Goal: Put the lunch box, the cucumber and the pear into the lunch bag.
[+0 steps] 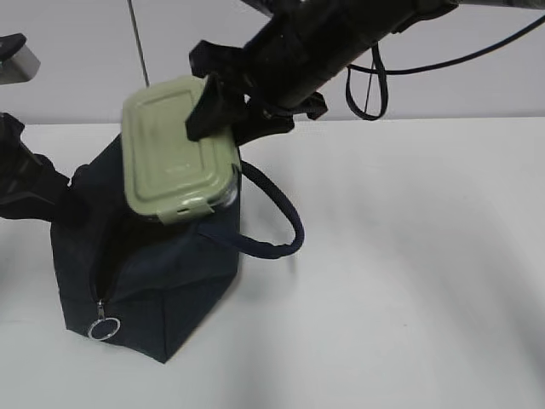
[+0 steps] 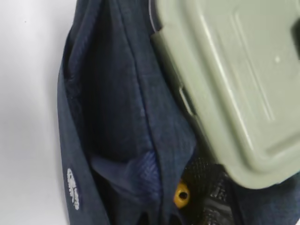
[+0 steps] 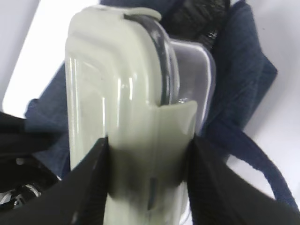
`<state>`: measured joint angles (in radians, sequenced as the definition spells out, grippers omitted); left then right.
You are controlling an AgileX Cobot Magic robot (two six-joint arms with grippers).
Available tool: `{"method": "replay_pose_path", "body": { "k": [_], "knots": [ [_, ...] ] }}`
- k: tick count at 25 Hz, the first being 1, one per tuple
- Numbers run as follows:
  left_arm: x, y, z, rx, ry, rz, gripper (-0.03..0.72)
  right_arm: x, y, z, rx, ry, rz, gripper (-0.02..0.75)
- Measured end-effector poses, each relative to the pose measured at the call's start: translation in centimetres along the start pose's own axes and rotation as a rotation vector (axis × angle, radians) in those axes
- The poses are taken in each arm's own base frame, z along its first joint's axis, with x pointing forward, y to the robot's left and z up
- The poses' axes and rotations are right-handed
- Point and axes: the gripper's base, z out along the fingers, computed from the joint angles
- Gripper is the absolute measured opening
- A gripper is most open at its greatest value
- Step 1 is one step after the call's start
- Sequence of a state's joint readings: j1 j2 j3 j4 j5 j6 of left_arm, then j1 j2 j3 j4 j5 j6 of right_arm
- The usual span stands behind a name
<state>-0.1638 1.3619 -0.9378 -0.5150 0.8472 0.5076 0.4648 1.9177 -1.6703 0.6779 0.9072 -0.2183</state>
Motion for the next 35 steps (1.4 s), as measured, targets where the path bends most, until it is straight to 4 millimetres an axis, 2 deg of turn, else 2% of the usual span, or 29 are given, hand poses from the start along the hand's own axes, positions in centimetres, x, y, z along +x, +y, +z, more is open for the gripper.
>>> {"method": "replay_pose_path", "body": {
  "k": [5, 9, 19, 23, 26, 30, 35],
  "knots": [
    [-0.2, -0.1, 0.0, 0.007, -0.021, -0.014, 0.001, 0.7, -1.5, 0.4, 0.137, 0.078, 0.077, 0.332],
    [-0.3, -0.1, 0.0, 0.013, -0.036, -0.026, 0.001, 1.0, -1.9, 0.7, 0.171, 0.102, 0.106, 0.332],
    [-0.4, -0.1, 0.0, 0.011, -0.040, -0.026, 0.001, 0.6, -0.1, 4.7, 0.062, 0.081, 0.150, 0.330],
    [-0.4, -0.1, 0.0, 0.010, -0.041, -0.026, 0.001, 0.1, 0.8, 5.5, 0.042, 0.081, 0.103, 0.337],
    [-0.4, -0.1, 0.0, 0.010, -0.041, -0.026, 0.001, -0.2, 1.2, 5.5, 0.030, 0.084, 0.068, 0.400],
    [-0.4, -0.1, 0.0, 0.011, -0.040, -0.026, 0.001, -0.8, 2.1, 4.8, -0.007, 0.086, 0.054, 0.526],
    [-0.4, -0.1, 0.0, 0.009, -0.040, -0.025, 0.001, -1.4, 2.9, 3.2, 0.023, 0.116, -0.020, 0.557]
  ]
}}
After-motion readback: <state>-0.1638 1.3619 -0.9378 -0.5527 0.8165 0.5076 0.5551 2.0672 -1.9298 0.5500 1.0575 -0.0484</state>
